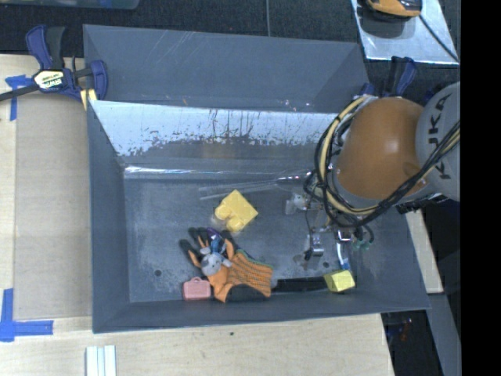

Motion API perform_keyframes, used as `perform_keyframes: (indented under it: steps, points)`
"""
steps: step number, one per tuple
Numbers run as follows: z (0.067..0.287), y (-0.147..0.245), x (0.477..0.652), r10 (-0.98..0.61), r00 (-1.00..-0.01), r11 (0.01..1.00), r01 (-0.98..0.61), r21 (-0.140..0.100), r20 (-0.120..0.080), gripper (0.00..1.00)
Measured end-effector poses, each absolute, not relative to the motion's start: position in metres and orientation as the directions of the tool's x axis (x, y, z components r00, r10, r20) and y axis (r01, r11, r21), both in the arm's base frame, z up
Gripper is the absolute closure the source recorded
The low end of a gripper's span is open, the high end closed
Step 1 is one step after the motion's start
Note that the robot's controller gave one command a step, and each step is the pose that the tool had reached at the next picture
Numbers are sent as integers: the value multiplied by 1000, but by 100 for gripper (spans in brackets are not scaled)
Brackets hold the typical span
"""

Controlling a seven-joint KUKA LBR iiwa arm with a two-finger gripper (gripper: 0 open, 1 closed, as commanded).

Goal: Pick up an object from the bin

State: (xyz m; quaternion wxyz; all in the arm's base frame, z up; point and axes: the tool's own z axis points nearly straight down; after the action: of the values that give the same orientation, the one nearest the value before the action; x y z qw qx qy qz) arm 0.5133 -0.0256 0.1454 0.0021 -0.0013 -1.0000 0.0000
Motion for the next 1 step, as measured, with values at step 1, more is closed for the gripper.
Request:
perform_keyframes:
  steps: [1]
  points:
    - [149, -25, 515, 1, -1000, 1000, 1, 0, -3, 0]
